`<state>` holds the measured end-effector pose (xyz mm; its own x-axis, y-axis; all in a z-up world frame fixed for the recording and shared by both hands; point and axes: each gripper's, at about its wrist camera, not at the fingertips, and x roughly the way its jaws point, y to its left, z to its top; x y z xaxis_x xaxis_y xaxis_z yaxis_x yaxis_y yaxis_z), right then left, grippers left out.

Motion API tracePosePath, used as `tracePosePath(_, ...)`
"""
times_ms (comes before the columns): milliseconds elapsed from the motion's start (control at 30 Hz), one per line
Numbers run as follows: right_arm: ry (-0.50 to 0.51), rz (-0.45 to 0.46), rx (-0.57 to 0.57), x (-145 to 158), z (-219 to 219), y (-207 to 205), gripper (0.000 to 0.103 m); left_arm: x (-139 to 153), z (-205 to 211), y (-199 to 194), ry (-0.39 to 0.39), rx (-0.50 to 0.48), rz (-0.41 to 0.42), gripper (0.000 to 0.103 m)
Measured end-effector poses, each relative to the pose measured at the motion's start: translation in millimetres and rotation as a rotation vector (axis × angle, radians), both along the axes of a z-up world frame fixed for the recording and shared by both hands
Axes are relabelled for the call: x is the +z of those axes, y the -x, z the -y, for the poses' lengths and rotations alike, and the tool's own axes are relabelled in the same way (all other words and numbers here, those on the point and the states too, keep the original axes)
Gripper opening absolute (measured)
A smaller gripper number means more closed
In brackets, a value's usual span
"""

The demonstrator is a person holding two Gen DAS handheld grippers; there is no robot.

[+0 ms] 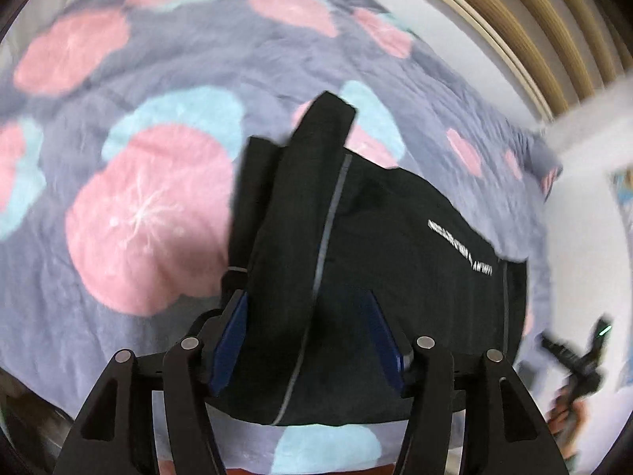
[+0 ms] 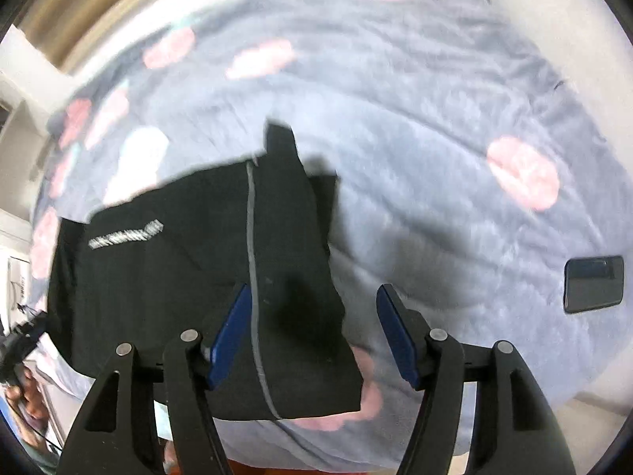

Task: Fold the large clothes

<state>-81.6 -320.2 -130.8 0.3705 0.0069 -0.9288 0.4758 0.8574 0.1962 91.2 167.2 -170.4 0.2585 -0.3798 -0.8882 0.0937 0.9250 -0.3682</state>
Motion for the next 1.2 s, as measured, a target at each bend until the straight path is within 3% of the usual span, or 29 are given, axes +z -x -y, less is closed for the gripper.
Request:
tracePosePath(200, -0.030, 0.027, 0.110, 18, -45, -11, 0.068, 31, 21, 28, -0.143, 0.019, 0.094, 0.061)
tracePosePath(367, -0.007, -0.046, 0.228, -10, -93, -20, 0.068, 52, 23, 45, -0.054, 0.024, 0.147, 0.064)
tracePosePath(467, -0.016, -0.083, 0.253, -37, -106, -25, 0.068, 26, 43, 45, 0.002, -0.053, 0.043, 0.065)
tracePosePath(533, 0.038, -0.129, 0.272, -61, -117, -32, 0.068, -2, 59, 44, 0.002, -0.099, -0.014, 0.065)
tracePosePath(600, 0.066, -0.175, 0.266, -81, -120, -36, 0.068, -37, 77, 42, -0.064, -0.123, -0.078, 0.064)
tracePosePath(700, 0.077, -0.194, 0.253, -103, -119, -38, 0.069, -65, 94, 41, -0.159, -0.159, -0.096, 0.067)
tracePosePath(867, 0.132, -0.235, 0.288, -132, -131, -46, 0.072, -93, 93, 25, -0.149, -0.121, -0.190, 0.071)
tracePosePath(1033, 0.139, -0.247, 0.285, -119, -131, -42, 0.072, -77, 93, 28, -0.162, -0.116, -0.161, 0.071)
tracePosePath(1200, 0.174, -0.197, 0.285, -64, -134, -30, 0.072, -16, 97, 44, -0.168, -0.178, -0.021, 0.071)
